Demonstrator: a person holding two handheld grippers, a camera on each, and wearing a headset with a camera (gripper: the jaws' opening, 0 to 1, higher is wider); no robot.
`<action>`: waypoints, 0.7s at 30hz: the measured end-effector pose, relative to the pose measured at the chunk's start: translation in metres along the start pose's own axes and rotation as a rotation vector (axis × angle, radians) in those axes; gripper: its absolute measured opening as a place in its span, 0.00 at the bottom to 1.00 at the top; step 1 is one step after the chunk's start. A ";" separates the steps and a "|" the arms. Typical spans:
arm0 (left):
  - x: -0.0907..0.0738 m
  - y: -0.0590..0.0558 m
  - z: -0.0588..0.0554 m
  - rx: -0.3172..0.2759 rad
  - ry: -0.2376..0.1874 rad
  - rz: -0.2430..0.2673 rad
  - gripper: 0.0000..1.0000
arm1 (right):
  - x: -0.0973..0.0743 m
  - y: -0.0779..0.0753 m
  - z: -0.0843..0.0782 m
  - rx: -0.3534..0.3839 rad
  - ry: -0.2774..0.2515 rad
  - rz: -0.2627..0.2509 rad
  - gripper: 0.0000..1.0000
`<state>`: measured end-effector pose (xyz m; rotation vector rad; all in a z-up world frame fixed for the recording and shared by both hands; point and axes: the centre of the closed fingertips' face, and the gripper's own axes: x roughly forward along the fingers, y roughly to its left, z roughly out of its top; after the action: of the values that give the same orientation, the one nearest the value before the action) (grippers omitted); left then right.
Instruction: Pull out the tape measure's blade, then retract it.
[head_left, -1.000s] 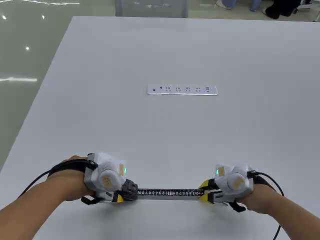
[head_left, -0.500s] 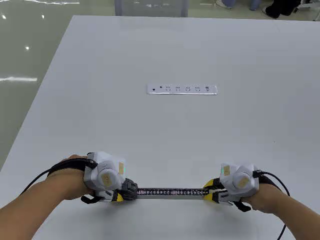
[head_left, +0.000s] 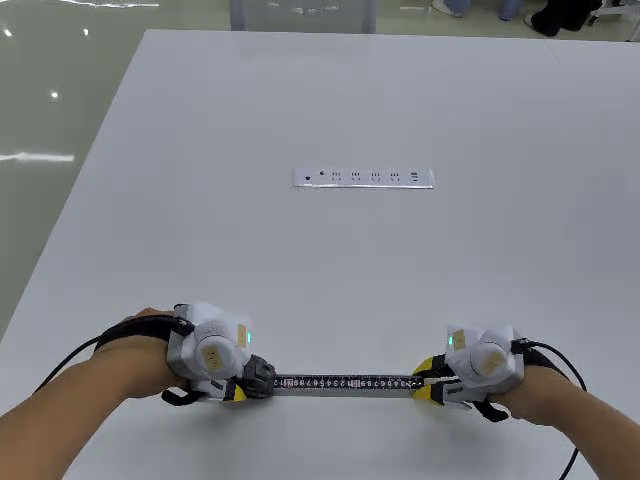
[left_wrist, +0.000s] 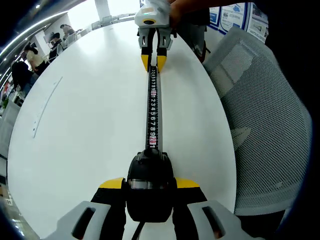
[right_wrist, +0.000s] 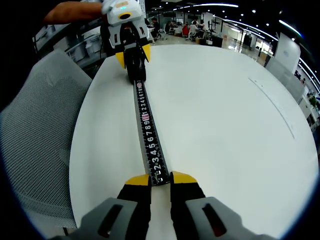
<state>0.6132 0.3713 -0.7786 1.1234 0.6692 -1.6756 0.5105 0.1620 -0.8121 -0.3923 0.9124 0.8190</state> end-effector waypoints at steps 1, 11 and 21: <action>0.000 0.000 0.000 0.000 0.000 0.000 0.32 | 0.000 0.000 -0.001 0.000 0.001 -0.001 0.12; 0.000 0.000 0.000 0.001 0.001 0.001 0.32 | -0.005 -0.001 -0.006 0.017 0.002 -0.006 0.11; 0.000 0.000 0.000 -0.001 -0.001 0.004 0.32 | -0.007 -0.001 -0.009 0.020 0.003 -0.008 0.12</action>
<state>0.6133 0.3716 -0.7788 1.1224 0.6672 -1.6721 0.5039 0.1528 -0.8114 -0.3802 0.9207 0.8016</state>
